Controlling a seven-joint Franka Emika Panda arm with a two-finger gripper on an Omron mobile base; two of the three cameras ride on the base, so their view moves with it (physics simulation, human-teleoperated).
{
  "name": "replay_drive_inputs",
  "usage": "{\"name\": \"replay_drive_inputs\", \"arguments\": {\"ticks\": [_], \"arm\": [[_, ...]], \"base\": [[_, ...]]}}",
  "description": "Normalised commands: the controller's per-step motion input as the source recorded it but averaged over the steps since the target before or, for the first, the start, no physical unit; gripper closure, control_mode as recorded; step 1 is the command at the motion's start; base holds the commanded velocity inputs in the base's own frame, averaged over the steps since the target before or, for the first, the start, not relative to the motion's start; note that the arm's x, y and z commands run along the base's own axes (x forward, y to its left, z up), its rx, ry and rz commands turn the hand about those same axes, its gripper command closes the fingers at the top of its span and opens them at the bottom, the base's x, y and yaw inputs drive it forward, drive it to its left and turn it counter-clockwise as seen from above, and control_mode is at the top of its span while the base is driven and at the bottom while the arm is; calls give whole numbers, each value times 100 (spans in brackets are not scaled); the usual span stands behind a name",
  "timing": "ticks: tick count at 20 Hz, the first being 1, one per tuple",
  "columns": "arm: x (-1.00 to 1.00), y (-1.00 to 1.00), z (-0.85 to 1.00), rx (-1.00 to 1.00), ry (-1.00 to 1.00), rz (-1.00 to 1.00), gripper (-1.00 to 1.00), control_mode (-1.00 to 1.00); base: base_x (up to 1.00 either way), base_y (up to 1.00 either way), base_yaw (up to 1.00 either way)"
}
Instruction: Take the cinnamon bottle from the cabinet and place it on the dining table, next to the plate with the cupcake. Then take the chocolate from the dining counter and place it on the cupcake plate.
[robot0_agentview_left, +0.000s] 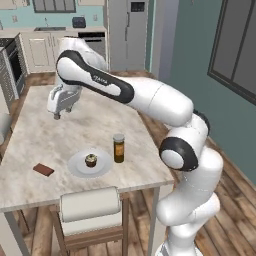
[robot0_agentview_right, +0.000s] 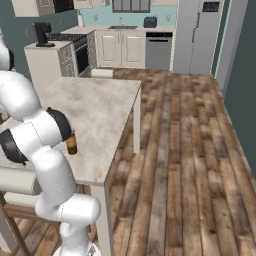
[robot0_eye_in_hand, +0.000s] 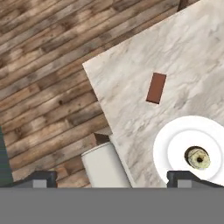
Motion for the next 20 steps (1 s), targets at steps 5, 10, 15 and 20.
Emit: {"name": "replay_drive_inputs", "arguments": {"ticks": [5,10,15,20], "arm": [[0,33,-29,-11,12,-3,-100,-100],[0,0,-53,-7,2,-8,-100,-100],[0,0,-78,-14,0,-9,-100,-100],[-18,0,-79,-11,-1,-3,-100,-100]], "base": [[0,0,0],[0,0,0],[0,0,0],[0,0,0]]}}
